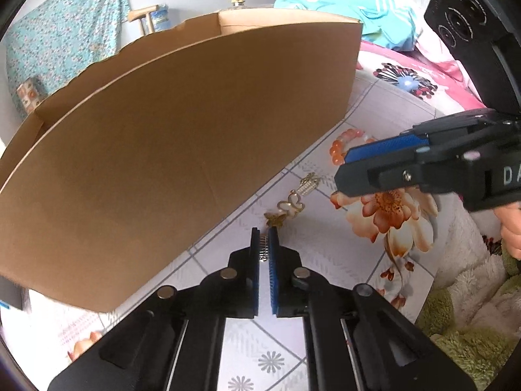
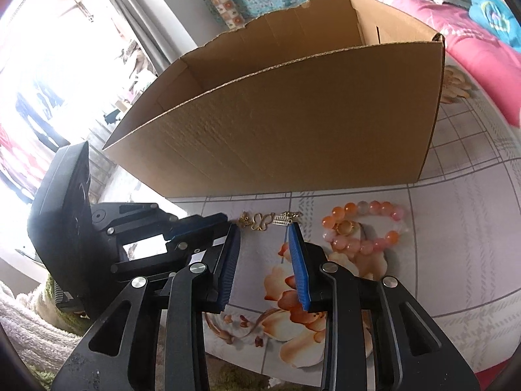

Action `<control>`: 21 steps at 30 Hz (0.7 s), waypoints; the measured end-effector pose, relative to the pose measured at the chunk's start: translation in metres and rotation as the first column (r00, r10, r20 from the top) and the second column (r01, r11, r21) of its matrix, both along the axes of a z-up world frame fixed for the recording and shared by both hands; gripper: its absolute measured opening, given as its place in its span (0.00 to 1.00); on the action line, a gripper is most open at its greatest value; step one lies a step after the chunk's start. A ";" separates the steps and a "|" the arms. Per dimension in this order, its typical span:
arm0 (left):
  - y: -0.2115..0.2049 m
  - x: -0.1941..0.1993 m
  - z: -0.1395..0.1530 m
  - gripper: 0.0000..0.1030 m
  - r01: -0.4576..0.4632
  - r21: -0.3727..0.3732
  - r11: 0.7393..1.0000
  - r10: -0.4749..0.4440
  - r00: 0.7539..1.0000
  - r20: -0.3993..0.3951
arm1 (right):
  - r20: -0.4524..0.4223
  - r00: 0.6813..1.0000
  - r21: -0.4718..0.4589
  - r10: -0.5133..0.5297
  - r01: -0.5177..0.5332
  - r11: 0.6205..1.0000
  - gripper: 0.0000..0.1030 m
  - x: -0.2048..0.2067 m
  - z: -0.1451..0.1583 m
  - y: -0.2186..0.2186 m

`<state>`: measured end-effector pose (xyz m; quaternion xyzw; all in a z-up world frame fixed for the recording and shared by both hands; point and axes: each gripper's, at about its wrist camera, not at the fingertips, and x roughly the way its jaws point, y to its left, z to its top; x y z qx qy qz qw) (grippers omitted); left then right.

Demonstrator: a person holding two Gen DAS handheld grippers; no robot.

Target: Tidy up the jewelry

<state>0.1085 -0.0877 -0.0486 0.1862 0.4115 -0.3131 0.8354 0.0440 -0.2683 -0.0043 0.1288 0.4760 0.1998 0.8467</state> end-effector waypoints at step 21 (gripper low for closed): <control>0.054 -0.003 0.003 0.04 -0.214 -0.053 0.975 0.212 0.976 -0.043 | 0.034 0.977 -0.267 0.209 -0.193 0.944 0.19 0.015 -0.015 0.058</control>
